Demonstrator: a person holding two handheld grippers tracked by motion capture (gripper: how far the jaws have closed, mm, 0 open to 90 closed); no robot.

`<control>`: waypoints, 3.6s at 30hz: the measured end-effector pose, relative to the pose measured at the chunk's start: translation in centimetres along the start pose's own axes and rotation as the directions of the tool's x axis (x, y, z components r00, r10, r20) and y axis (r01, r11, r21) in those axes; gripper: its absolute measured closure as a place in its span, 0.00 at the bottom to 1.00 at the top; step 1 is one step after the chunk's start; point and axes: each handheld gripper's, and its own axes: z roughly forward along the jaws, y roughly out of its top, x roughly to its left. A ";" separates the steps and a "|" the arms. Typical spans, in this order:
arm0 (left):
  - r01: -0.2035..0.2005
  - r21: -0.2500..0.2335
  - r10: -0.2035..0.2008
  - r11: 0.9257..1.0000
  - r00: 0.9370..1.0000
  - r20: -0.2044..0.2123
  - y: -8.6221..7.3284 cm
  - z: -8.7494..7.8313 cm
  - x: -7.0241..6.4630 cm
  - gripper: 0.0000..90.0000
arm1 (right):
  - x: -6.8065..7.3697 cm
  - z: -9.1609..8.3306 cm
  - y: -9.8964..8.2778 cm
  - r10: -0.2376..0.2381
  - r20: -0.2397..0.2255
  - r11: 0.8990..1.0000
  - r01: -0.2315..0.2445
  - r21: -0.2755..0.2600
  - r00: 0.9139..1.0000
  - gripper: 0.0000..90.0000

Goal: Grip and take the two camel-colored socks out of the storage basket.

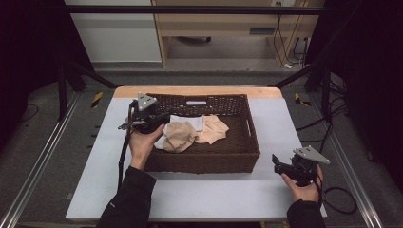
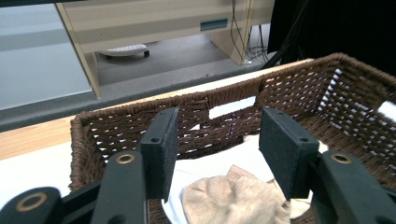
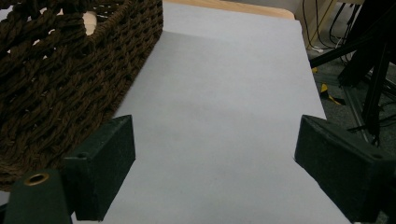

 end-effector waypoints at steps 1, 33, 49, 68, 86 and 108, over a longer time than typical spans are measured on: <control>-0.009 0.007 0.009 1.000 1.000 0.002 -0.1 0.3 0.0 0.53 | 0.0 0.0 0.0 0.000 0.000 1.000 0.000 0.000 1.000 0.14; -0.185 0.345 0.167 0.920 0.983 0.081 -4.3 5.6 -1.3 0.54 | -0.1 0.1 -0.3 0.003 -0.009 1.000 -0.003 0.024 1.000 0.20; -0.206 0.449 0.163 0.870 0.978 0.134 -4.9 6.5 -1.6 0.83 | -0.1 0.2 -0.3 0.009 -0.011 0.999 -0.008 0.034 1.000 0.22; -0.061 0.180 0.028 0.982 0.984 0.178 -3.5 3.9 -0.7 0.96 | -0.4 0.1 -0.3 0.015 -0.021 0.999 -0.015 0.034 1.000 0.24; 0.021 -0.074 -0.007 0.997 0.983 0.181 -0.1 -0.5 0.1 0.96 | -0.5 0.1 -0.3 0.017 -0.021 0.999 -0.017 0.028 1.000 0.25; -0.007 -0.115 0.048 0.993 0.932 0.359 0.7 -8.7 -3.4 0.96 | -0.5 -0.1 -0.4 0.020 -0.016 1.000 -0.020 0.021 1.000 0.25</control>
